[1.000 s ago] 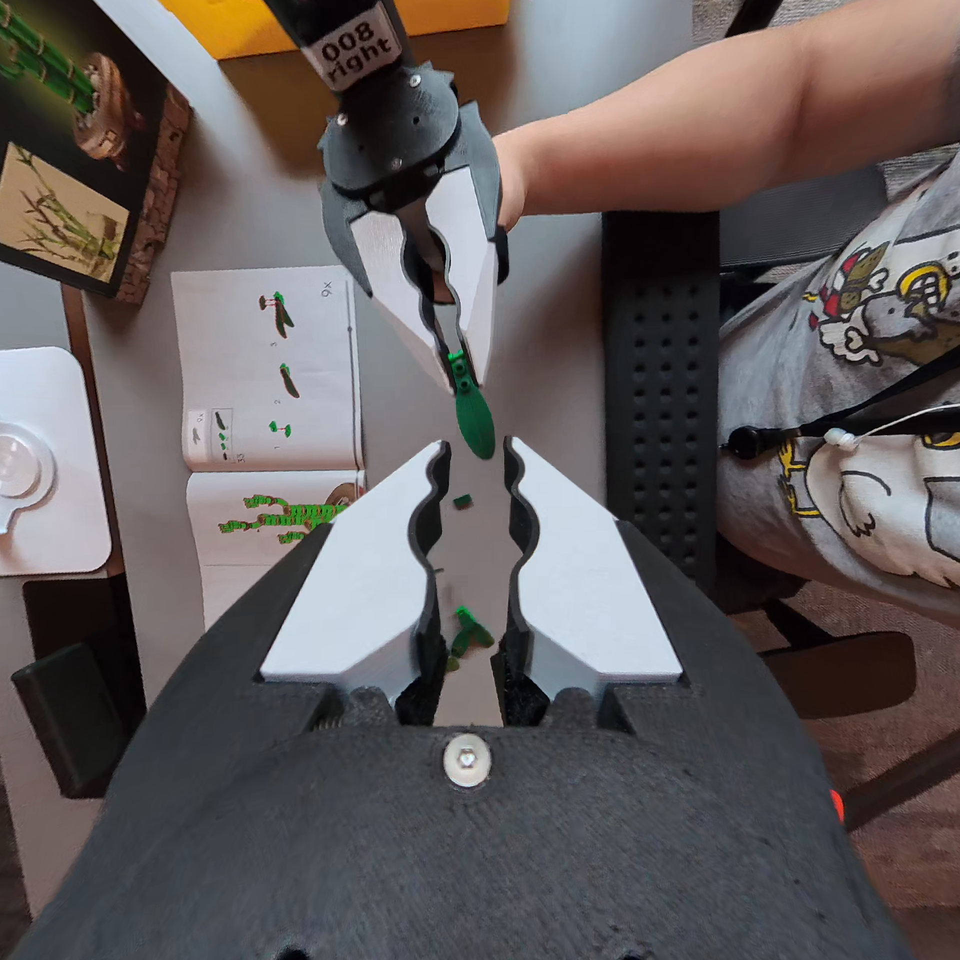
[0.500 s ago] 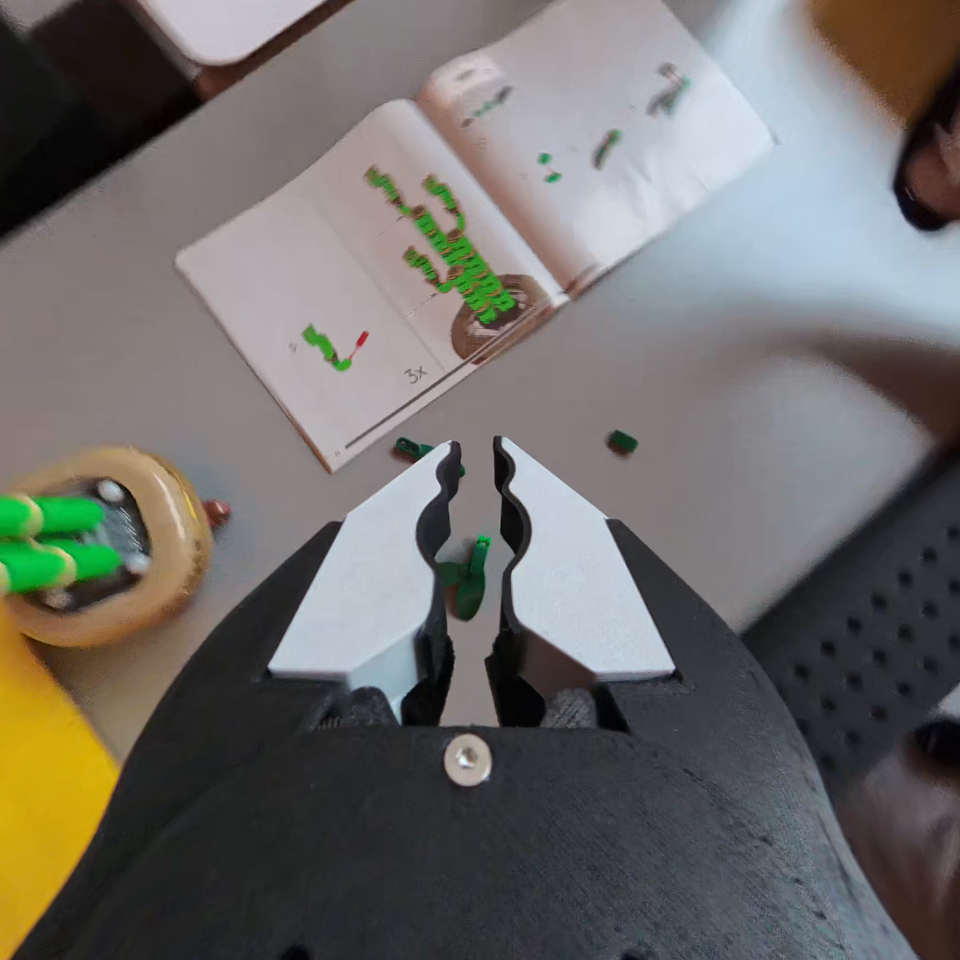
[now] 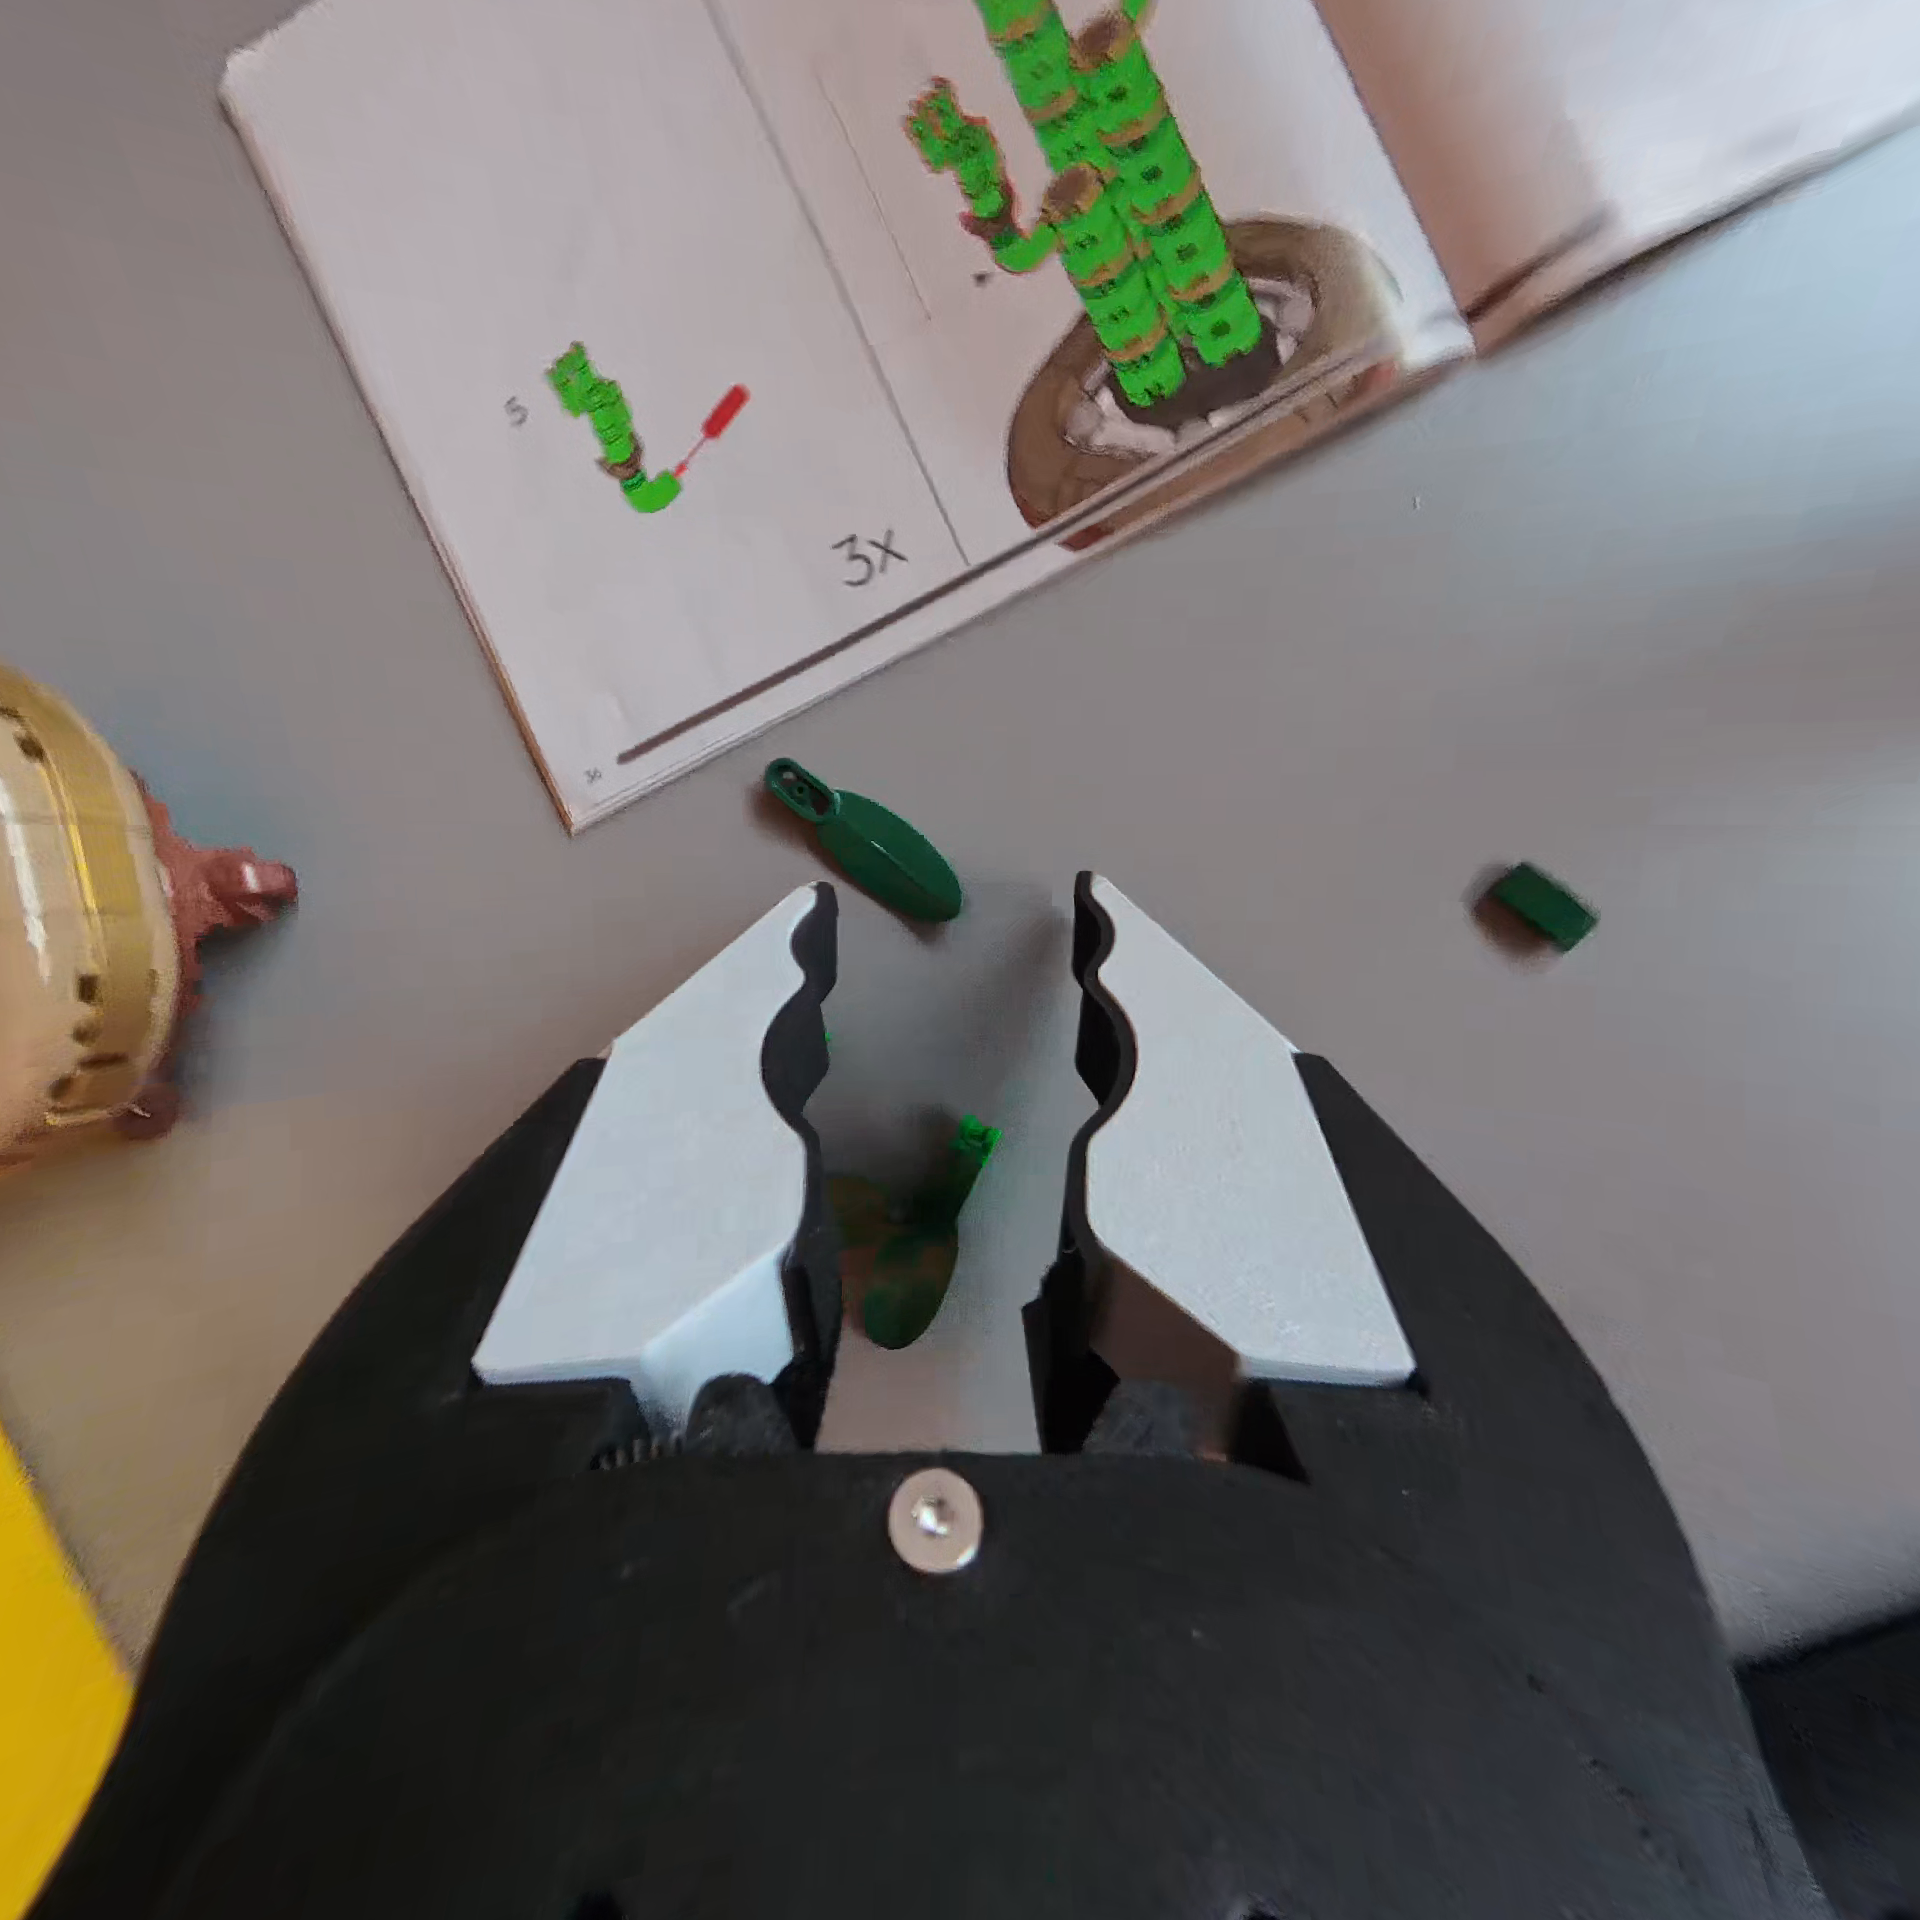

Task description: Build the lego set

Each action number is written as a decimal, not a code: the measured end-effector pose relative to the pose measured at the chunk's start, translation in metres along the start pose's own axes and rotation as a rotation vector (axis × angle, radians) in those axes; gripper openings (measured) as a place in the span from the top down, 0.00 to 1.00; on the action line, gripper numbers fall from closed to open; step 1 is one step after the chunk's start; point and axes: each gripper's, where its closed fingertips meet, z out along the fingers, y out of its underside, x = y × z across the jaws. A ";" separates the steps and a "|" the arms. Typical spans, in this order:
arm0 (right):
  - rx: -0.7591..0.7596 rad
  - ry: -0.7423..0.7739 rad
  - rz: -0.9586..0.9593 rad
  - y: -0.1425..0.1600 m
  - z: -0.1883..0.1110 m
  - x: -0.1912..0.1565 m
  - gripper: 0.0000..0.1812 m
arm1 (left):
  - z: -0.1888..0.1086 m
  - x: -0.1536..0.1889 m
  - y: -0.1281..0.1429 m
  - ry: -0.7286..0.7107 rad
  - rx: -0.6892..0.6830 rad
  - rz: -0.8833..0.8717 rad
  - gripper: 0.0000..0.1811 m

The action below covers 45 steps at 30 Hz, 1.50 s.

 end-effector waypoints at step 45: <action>-0.209 0.071 -0.098 0.044 0.039 0.001 0.97 | -0.173 0.092 -0.076 1.217 0.745 -0.577 1.00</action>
